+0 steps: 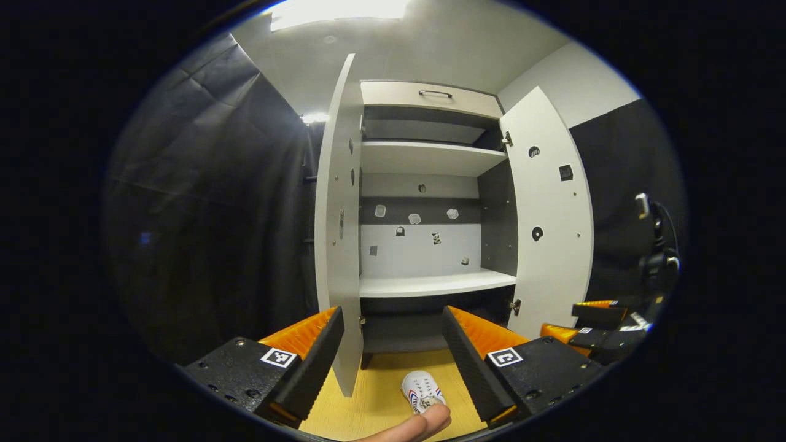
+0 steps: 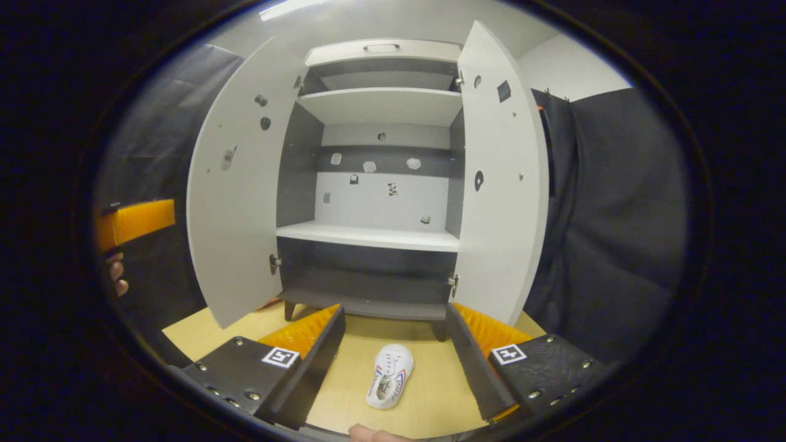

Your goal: Grab one shoe with the right hand and put it into the shoe cabinet, grab the other shoe with the left hand and put it into the shoe cabinet; then close the right door with the right hand and the left door with the left hand.

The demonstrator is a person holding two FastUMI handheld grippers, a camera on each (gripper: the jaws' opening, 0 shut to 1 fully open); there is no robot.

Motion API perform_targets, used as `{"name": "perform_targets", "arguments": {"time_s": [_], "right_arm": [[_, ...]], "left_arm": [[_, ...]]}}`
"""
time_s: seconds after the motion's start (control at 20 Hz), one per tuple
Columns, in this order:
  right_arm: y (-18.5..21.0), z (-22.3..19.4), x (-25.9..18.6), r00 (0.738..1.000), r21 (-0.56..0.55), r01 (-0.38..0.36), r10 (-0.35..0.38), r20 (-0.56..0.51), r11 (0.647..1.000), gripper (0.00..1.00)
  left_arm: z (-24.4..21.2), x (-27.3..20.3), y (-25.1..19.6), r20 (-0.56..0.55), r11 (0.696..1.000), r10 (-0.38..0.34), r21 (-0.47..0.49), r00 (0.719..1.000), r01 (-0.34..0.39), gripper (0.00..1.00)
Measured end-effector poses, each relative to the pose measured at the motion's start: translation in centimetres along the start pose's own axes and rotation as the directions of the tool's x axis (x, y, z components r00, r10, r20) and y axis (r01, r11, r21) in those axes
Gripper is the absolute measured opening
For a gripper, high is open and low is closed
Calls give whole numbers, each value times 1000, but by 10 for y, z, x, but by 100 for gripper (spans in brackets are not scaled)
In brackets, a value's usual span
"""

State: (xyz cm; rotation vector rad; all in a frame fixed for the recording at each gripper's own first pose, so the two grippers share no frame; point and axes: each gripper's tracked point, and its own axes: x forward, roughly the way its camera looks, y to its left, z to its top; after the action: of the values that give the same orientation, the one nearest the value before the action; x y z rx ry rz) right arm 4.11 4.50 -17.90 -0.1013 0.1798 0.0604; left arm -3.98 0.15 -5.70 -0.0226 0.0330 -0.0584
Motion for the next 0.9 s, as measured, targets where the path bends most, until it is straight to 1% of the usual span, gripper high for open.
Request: {"name": "perform_targets", "arguments": {"time_s": [0.1, 0.2, 0.35, 0.4, 0.45, 0.5, 0.6, 0.7, 0.75, 0.8, 0.85, 0.9], "right_arm": [[14, -31, 15, 999, 24, -23, 24, -28, 999, 98], [28, -62, 31, 996, 35, -53, 55, -65, 998, 98], [30, -117, 56, 988, 27, -10, 14, -156, 1000, 98], [31, -140, 64, 979, 29, -1, 7, -203, 1000, 98], [31, -155, 69, 972, 35, 8, 1, -236, 999, 96], [29, -170, 72, 964, 63, 19, -1, -265, 998, 96], [33, -190, 79, 951, 103, 26, 7, -309, 994, 98], [34, -212, 89, 938, 107, 37, 2, -347, 994, 98], [33, -221, 93, 929, 104, 49, -7, -370, 993, 94], [34, -232, 96, 920, 107, 52, -6, -392, 993, 89], [35, -243, 98, 905, 112, 62, -8, -426, 992, 86], [36, -255, 98, 888, 128, 76, -9, -459, 989, 86]], "left_arm": [[-5, -7, 4, 9, 1000, 1, -2, 1000, -1, 97], [-8, -12, 14, 14, 999, 19, -28, 1000, -19, 97], [-14, -13, 26, 9, 998, 52, -40, 999, -52, 97], [-16, -12, 29, 6, 998, 54, -44, 998, -54, 97], [-19, -12, 27, -4, 998, 45, -52, 999, -45, 97], [-22, -12, 23, -12, 998, 28, -61, 1000, -29, 97], [-27, -13, 20, -7, 998, 9, -69, 1000, -9, 97], [-33, -11, 14, 0, 997, -7, -76, 1000, 7, 97], [-35, -8, 13, -4, 997, -10, -73, 1000, 10, 97], [-39, -4, 13, -5, 998, -7, -67, 1000, 7, 97], [-41, 0, 14, -4, 998, -4, -61, 1000, 3, 97], [-42, 5, 14, -6, 998, -1, -61, 1000, 0, 97]]}}
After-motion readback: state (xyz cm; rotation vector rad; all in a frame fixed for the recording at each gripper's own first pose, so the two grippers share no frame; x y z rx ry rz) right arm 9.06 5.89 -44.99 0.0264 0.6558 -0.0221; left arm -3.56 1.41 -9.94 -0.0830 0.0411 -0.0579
